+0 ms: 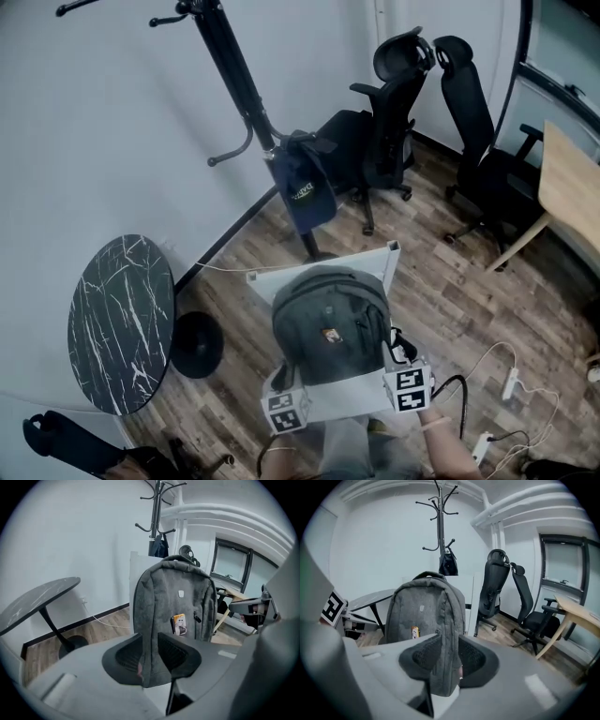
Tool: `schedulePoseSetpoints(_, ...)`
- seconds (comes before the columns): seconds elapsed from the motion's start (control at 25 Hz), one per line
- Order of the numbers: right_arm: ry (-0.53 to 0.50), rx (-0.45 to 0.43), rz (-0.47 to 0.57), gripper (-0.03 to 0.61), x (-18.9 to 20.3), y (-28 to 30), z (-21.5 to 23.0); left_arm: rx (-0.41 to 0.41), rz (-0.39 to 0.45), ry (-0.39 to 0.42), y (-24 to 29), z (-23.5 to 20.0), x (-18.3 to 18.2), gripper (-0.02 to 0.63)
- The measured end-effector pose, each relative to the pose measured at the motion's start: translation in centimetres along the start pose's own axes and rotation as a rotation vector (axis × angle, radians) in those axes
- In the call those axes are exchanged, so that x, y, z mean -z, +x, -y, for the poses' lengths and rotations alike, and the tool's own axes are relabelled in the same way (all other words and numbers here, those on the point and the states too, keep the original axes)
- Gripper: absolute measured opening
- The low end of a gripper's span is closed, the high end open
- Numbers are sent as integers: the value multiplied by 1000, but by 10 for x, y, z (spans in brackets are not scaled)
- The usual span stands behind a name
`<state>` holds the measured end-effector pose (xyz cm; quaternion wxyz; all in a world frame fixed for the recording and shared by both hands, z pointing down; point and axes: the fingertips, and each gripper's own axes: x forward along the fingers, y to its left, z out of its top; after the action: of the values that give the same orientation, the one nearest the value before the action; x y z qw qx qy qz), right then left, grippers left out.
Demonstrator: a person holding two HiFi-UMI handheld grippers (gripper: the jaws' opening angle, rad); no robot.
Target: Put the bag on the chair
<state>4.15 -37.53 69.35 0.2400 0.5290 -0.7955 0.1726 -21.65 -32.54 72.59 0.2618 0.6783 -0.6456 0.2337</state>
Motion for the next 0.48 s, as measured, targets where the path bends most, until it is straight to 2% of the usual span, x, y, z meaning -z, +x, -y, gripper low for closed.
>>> schedulePoseSetpoints(0.2, 10, -24, 39, 85, -15, -32, -6, 1, 62, -9, -33, 17, -20, 87)
schedulePoseSetpoints(0.4, -1, -13, 112, 5, -33, -78, -23, 59, 99, 2, -77, 49, -40, 16)
schedulePoseSetpoints(0.48, -31, -18, 158, 4, -41, -103, -37, 80, 131, 9, -100, 63, -46, 11)
